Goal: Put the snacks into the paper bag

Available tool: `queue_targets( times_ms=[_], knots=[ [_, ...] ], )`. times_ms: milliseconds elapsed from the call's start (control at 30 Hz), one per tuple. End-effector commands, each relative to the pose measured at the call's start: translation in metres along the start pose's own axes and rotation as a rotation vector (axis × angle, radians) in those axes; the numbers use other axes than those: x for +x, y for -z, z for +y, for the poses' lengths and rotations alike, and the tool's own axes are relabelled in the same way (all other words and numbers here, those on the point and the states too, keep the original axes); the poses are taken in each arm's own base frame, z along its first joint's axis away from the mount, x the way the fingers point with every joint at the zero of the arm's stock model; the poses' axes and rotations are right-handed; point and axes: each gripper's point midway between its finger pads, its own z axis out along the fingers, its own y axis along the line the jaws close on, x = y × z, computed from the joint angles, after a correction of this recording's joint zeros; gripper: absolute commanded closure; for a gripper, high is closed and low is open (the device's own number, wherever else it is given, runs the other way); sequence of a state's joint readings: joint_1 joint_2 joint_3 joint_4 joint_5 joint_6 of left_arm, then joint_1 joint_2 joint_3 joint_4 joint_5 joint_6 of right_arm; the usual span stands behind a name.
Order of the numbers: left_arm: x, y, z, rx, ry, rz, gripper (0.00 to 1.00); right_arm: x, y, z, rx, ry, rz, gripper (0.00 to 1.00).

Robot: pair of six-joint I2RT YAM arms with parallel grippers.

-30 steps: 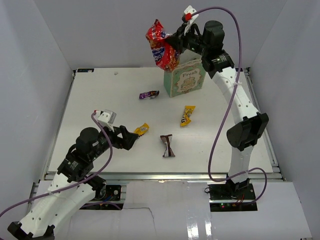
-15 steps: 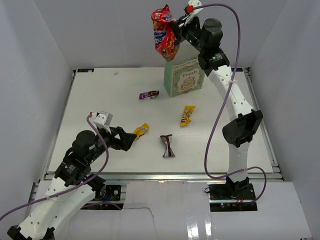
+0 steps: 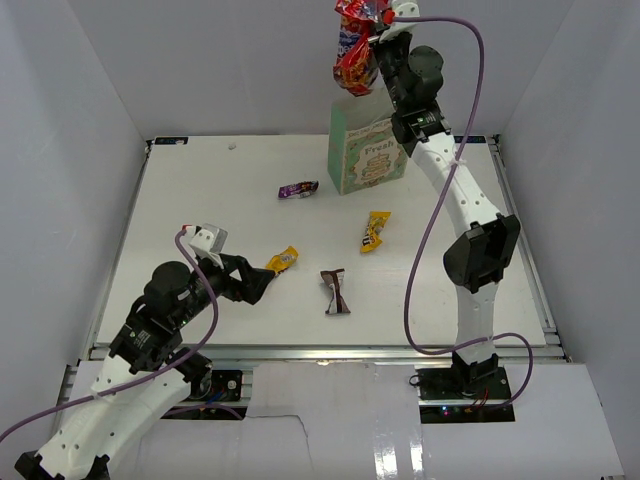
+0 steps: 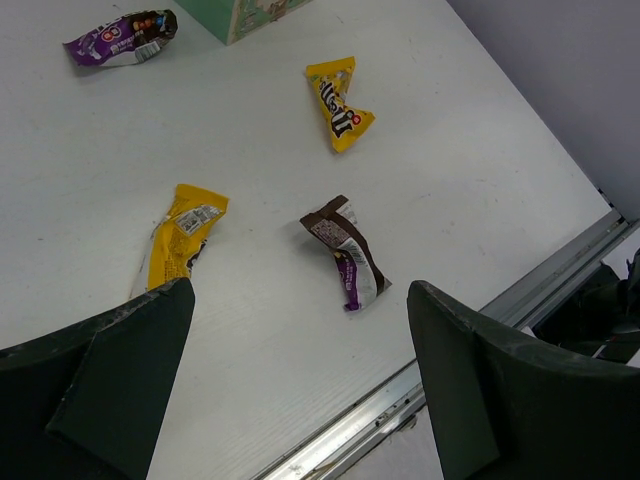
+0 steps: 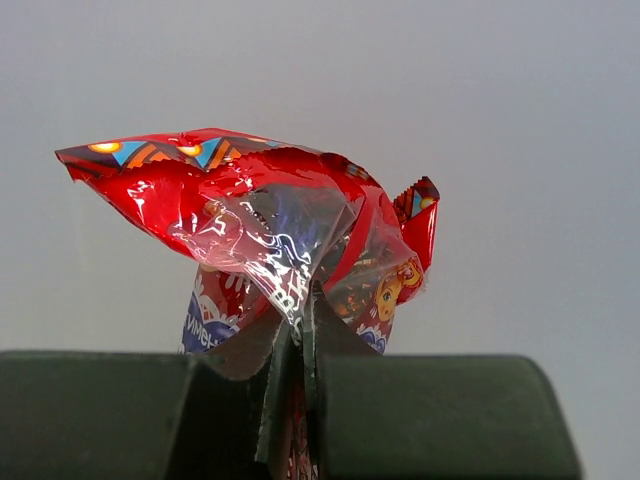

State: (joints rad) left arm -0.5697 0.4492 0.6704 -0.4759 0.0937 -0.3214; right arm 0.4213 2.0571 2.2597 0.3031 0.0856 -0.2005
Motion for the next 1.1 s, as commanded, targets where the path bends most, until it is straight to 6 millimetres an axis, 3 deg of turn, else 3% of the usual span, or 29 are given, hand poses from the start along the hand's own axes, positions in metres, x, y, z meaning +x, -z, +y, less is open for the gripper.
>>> queue_targets(
  times_ms=[0, 100, 267, 400, 633, 733, 767, 867, 1067],
  knots=[
    [-0.001, -0.002, -0.003, 0.023, -0.024, -0.004, 0.02, -0.086, 0.007, -0.051, 0.233, 0.003, -0.286, 0.92],
    [0.001, -0.002, -0.002, 0.024, -0.028, 0.0, 0.02, -0.07, 0.01, -0.067, 0.35, -0.012, -0.263, 0.92],
    [0.004, -0.002, -0.002, 0.027, -0.036, 0.004, 0.02, -0.043, 0.013, -0.073, 0.42, -0.028, -0.201, 0.92],
    [0.004, -0.003, -0.003, 0.03, -0.037, 0.008, 0.02, -0.04, 0.028, -0.087, 0.556, -0.022, -0.248, 0.92],
    [0.003, -0.002, -0.004, 0.034, -0.034, 0.001, 0.02, 0.0, 0.037, -0.084, 0.589, 0.031, -0.199, 0.91],
    [0.005, -0.003, -0.005, 0.041, -0.034, 0.01, 0.02, 0.007, 0.037, -0.081, 0.572, 0.044, -0.189, 0.77],
    [0.004, -0.003, -0.005, 0.042, -0.034, 0.008, 0.02, 0.007, 0.038, -0.079, 0.565, 0.046, -0.185, 0.65],
    [0.005, -0.004, -0.005, 0.045, -0.03, 0.014, 0.02, 0.007, 0.038, -0.076, 0.546, 0.043, -0.174, 0.46],
    [0.006, -0.006, -0.009, 0.063, -0.021, 0.021, 0.02, -0.018, 0.041, -0.067, 0.497, 0.026, -0.181, 0.32]
  ],
)
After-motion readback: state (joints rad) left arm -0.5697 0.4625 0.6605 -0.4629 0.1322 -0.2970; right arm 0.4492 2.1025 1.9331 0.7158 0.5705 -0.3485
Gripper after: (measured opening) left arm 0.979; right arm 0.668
